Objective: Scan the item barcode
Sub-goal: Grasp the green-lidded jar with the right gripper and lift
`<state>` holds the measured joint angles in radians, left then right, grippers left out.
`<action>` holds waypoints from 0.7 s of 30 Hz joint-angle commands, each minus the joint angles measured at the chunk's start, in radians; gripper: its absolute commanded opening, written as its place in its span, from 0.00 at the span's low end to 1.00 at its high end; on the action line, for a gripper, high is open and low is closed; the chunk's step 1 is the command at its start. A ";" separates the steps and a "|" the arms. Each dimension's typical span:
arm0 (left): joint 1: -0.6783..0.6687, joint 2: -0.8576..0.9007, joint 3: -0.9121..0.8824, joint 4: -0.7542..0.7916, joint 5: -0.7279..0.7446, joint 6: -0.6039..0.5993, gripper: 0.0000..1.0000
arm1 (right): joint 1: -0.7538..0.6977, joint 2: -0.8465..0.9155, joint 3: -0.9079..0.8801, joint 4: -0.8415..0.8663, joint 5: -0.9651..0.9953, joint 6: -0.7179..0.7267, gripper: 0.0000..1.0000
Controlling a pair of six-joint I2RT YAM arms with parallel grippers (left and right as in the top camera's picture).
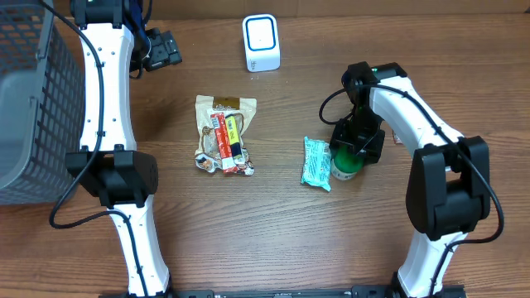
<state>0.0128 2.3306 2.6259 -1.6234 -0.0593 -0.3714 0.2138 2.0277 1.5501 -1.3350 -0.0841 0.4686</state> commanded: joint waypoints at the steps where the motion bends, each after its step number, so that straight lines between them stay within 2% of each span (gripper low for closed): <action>1: -0.007 0.005 -0.004 0.002 0.008 -0.018 1.00 | -0.002 0.010 -0.002 0.116 0.051 -0.005 0.55; 8: -0.008 0.005 -0.004 0.002 0.008 -0.018 1.00 | -0.002 0.010 -0.002 0.337 0.148 -0.020 0.50; 13: -0.006 0.005 -0.004 0.002 0.008 -0.018 1.00 | -0.002 0.010 -0.002 0.466 0.189 -0.226 0.50; 18: -0.007 0.005 -0.004 0.002 0.008 -0.018 1.00 | -0.002 0.010 -0.002 0.509 0.284 -0.463 0.51; 21: -0.008 0.005 -0.004 0.002 0.008 -0.018 1.00 | -0.002 0.010 -0.002 0.516 0.372 -0.535 0.52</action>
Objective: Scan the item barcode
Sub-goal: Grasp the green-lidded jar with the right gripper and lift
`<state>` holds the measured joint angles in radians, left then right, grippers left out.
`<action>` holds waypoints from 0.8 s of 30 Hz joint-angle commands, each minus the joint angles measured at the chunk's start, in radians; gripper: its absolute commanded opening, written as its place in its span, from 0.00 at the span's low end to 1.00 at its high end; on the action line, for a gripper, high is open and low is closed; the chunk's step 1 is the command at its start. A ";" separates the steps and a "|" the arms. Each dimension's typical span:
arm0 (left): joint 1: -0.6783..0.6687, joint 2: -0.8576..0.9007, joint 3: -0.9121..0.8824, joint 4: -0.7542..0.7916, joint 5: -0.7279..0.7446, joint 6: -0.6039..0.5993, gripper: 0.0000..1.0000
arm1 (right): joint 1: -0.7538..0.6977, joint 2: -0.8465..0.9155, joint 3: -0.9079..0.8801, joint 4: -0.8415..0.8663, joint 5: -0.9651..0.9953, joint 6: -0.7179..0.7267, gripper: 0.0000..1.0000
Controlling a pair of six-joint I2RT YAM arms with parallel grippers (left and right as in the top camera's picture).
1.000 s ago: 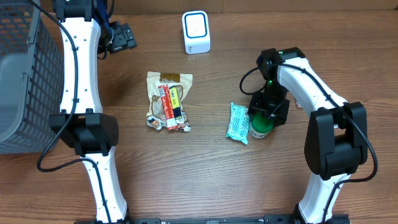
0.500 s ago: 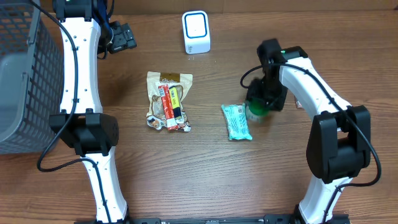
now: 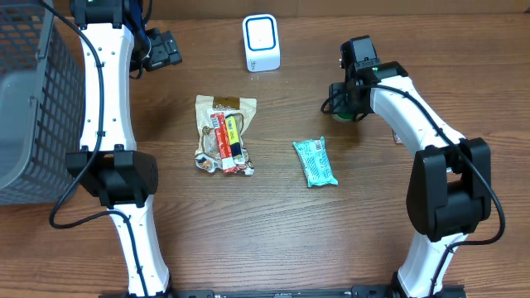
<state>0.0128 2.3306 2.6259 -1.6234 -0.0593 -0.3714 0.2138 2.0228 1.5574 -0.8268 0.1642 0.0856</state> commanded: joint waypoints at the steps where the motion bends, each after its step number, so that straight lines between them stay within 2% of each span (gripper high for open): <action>1: -0.008 0.005 -0.004 0.002 0.008 -0.018 1.00 | -0.002 0.015 -0.010 0.010 0.141 -0.167 0.56; 3: -0.008 0.005 -0.004 0.002 0.008 -0.018 0.99 | -0.002 0.015 -0.010 0.017 0.158 -0.174 0.59; 12: -0.008 0.005 -0.004 0.002 0.008 -0.018 1.00 | -0.002 0.015 -0.010 0.062 0.157 -0.173 0.61; 15: -0.007 0.005 -0.004 0.002 0.008 -0.018 1.00 | -0.002 0.015 -0.010 0.061 0.156 -0.173 0.66; 24: -0.008 0.005 -0.004 0.002 0.008 -0.018 1.00 | 0.000 0.015 -0.010 0.026 0.155 -0.173 0.67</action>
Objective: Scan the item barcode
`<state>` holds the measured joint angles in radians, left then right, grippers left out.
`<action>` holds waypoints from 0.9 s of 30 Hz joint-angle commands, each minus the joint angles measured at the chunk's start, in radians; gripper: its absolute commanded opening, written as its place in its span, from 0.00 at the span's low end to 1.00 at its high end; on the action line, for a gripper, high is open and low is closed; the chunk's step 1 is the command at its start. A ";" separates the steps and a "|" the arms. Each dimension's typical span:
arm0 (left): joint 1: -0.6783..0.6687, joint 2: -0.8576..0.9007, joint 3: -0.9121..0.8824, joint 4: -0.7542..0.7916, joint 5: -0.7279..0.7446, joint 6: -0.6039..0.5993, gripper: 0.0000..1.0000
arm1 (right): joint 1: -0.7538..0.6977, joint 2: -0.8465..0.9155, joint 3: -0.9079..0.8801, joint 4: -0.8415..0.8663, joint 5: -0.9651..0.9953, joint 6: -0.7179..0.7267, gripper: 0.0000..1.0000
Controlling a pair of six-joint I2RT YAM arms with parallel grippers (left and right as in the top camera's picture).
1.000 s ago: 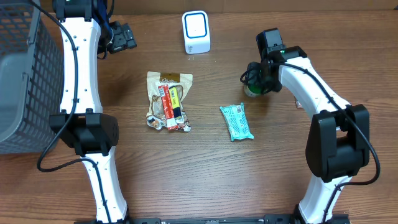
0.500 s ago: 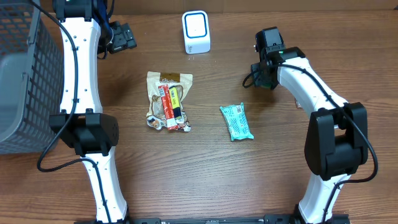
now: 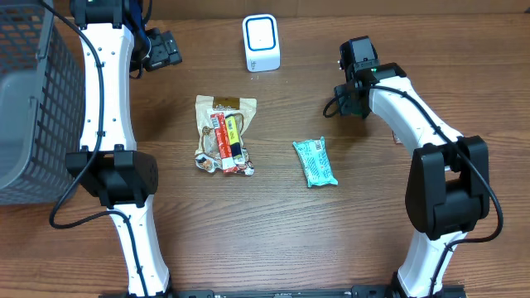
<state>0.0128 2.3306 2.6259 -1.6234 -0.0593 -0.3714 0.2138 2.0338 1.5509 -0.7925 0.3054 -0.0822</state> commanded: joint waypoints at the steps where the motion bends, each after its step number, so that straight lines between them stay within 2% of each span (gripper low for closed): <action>1: -0.007 0.005 -0.004 0.002 0.008 -0.018 1.00 | 0.000 0.004 -0.003 -0.015 0.011 -0.005 0.69; 6: -0.007 0.005 -0.004 0.002 0.008 -0.018 1.00 | 0.001 0.003 0.002 -0.026 -0.002 -0.004 0.70; 13: -0.008 0.005 -0.004 0.002 0.008 -0.018 1.00 | 0.002 -0.014 0.002 -0.041 -0.117 -0.005 0.72; 24: -0.008 0.005 -0.004 0.002 0.008 -0.018 1.00 | 0.001 -0.062 0.029 -0.077 -0.120 -0.001 0.73; 25: -0.008 0.005 -0.004 0.002 0.008 -0.018 1.00 | 0.001 -0.062 0.029 -0.078 -0.120 -0.001 0.76; 27: -0.008 0.005 -0.004 0.002 0.008 -0.018 1.00 | 0.001 -0.062 0.029 -0.077 -0.120 -0.001 0.94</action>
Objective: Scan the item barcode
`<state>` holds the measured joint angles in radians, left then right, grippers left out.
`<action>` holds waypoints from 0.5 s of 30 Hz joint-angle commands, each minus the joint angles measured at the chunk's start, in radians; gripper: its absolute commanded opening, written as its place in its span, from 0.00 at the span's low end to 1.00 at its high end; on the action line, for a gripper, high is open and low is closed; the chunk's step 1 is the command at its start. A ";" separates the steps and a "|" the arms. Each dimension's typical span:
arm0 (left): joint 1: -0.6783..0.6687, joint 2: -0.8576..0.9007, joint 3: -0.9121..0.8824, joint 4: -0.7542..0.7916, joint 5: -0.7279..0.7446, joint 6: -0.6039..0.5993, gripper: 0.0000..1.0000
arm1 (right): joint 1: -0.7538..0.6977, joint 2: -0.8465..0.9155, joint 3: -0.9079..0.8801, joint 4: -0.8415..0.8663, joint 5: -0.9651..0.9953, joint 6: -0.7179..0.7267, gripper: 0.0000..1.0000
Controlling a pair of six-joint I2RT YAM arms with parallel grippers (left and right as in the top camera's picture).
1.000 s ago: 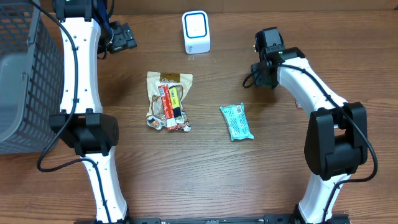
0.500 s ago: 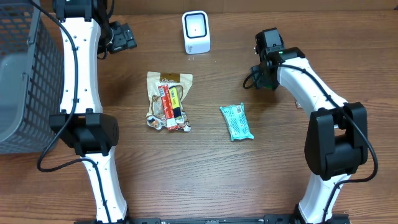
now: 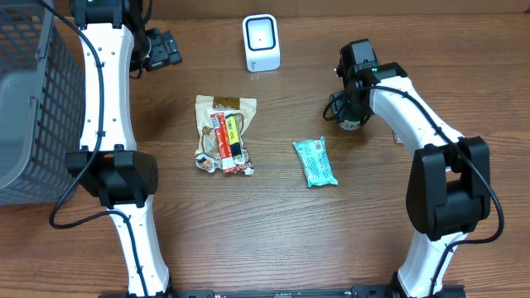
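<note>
The white barcode scanner [image 3: 261, 42] stands at the back middle of the table. To its right, my right gripper [image 3: 351, 116] hangs above the table, mostly hidden under its own wrist. It is shut on a small green-and-white container [image 3: 353, 125], of which only a pale round end shows. A teal packet [image 3: 315, 162] lies flat in front of that gripper. A clear pack of snack sticks [image 3: 224, 134] lies left of centre. My left gripper [image 3: 162, 48] is at the back left, away from all items, and its jaw state is unclear.
A grey wire basket [image 3: 25, 108] fills the left edge. The left arm's white links [image 3: 103, 91] run down the left side of the table. Bare wood lies between the snack pack and the teal packet.
The right gripper has sunk slightly toward the table and turned. The pale round end of the held container now shows below the wrist. Nothing else has moved.
First my right gripper was low on the green container, right beside the teal packet. Then it held the container farther back, right of the scanner, and the teal packet lay shifted and turned. It has stayed near there, and now the container's pale end faces up.
</note>
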<state>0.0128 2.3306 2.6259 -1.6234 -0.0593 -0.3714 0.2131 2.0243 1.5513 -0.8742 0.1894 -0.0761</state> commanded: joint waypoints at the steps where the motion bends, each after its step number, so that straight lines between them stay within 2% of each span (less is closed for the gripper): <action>1: -0.008 0.005 -0.004 0.002 0.008 -0.018 1.00 | 0.002 -0.053 0.028 0.008 -0.004 -0.007 1.00; 6: -0.007 0.005 -0.004 0.002 0.008 -0.018 1.00 | -0.002 -0.053 0.028 0.043 -0.002 0.029 1.00; 12: -0.007 0.005 -0.004 0.002 0.008 -0.018 1.00 | -0.028 -0.055 0.029 0.011 0.003 0.437 1.00; 15: -0.007 0.005 -0.004 0.002 0.008 -0.018 1.00 | -0.030 -0.055 0.028 -0.023 -0.002 0.497 1.00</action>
<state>0.0128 2.3306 2.6259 -1.6234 -0.0589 -0.3714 0.1921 2.0113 1.5524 -0.8848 0.1879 0.2497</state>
